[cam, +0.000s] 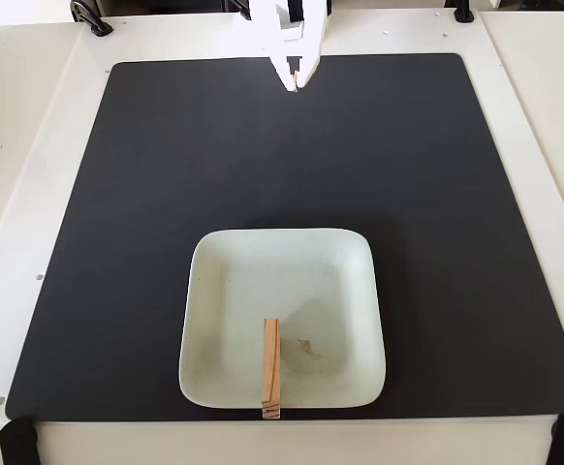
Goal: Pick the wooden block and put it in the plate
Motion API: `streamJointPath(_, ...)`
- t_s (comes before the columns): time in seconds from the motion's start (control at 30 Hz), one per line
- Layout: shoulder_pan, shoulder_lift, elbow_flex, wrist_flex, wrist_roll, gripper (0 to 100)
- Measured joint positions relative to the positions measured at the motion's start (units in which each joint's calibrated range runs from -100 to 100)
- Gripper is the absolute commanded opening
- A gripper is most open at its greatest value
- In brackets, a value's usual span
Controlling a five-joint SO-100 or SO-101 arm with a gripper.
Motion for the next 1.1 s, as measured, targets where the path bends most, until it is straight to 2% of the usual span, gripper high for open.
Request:
streamJointPath(0.2, -2.3, -5.8, 0.0, 21.1, -0.1, 1)
streamJointPath(0.53, -3.4, -6.3, 0.0, 43.6, 0.2, 1)
streamJointPath(1.1, -2.6, -6.5, 0.0, 46.5, 0.0, 2)
